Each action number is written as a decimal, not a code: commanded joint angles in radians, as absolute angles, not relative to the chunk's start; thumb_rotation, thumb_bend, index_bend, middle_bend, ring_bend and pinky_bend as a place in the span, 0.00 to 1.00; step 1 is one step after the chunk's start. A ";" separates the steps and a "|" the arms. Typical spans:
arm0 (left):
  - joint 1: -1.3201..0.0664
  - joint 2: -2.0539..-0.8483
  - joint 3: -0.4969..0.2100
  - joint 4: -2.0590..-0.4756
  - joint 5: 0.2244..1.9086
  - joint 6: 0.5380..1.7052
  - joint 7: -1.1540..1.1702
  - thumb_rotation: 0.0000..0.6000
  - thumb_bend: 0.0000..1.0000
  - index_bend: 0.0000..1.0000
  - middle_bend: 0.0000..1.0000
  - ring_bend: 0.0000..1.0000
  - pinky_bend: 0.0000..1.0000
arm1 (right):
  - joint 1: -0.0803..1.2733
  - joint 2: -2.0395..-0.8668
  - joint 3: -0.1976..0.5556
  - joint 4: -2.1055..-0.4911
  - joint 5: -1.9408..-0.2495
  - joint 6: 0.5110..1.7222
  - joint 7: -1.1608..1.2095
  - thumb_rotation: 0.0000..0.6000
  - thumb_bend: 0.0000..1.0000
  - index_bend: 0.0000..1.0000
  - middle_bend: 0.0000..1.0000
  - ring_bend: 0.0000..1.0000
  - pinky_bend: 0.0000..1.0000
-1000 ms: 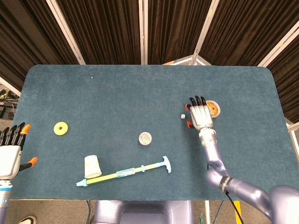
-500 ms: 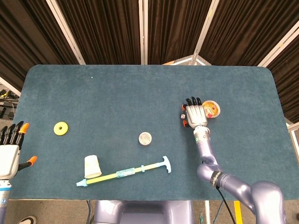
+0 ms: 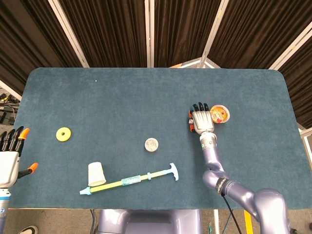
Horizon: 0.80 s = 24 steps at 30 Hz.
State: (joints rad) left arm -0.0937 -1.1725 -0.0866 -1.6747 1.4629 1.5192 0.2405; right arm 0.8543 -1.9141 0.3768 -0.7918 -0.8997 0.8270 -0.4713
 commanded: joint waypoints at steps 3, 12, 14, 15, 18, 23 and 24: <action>-0.094 -1.172 -0.087 -1.675 1.464 1.522 0.239 1.00 0.05 0.00 0.00 0.00 0.00 | 0.861 -1.928 0.374 -0.767 -0.895 0.816 -0.465 1.00 0.31 0.42 0.12 0.00 0.00; -0.095 -1.172 -0.085 -1.676 1.465 1.523 0.238 1.00 0.05 0.00 0.00 0.00 0.00 | 0.870 -1.952 0.372 -0.722 -0.894 0.800 -0.444 1.00 0.38 0.51 0.17 0.00 0.00; -0.095 -1.172 -0.085 -1.676 1.466 1.523 0.237 1.00 0.05 0.00 0.00 0.00 0.00 | 0.872 -1.959 0.371 -0.712 -0.899 0.801 -0.435 1.00 0.40 0.54 0.19 0.00 0.00; -0.095 -1.172 -0.084 -1.676 1.466 1.523 0.236 1.00 0.05 0.00 0.00 0.00 0.00 | 0.873 -1.962 0.371 -0.708 -0.905 0.805 -0.426 1.00 0.42 0.56 0.21 0.00 0.00; -0.096 -1.172 -0.083 -1.676 1.468 1.522 0.235 1.00 0.05 0.00 0.00 0.00 0.00 | 0.874 -1.967 0.369 -0.711 -0.924 0.823 -0.408 1.00 0.43 0.58 0.22 0.00 0.00; -0.096 -1.171 -0.083 -1.674 1.468 1.524 0.231 1.00 0.05 0.00 0.00 0.00 0.00 | 0.868 -1.956 0.364 -0.747 -0.949 0.860 -0.401 1.00 0.43 0.57 0.22 0.00 0.00; -0.096 -1.171 -0.083 -1.674 1.468 1.524 0.230 1.00 0.05 0.00 0.00 0.00 0.00 | 0.864 -1.949 0.363 -0.762 -0.955 0.872 -0.402 1.00 0.43 0.57 0.22 0.00 0.00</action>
State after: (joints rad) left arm -0.0957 -1.1712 -0.0826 -1.6742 1.4683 1.5239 0.2301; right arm 0.8692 -1.9583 0.3652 -0.7427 -0.9448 0.8555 -0.4019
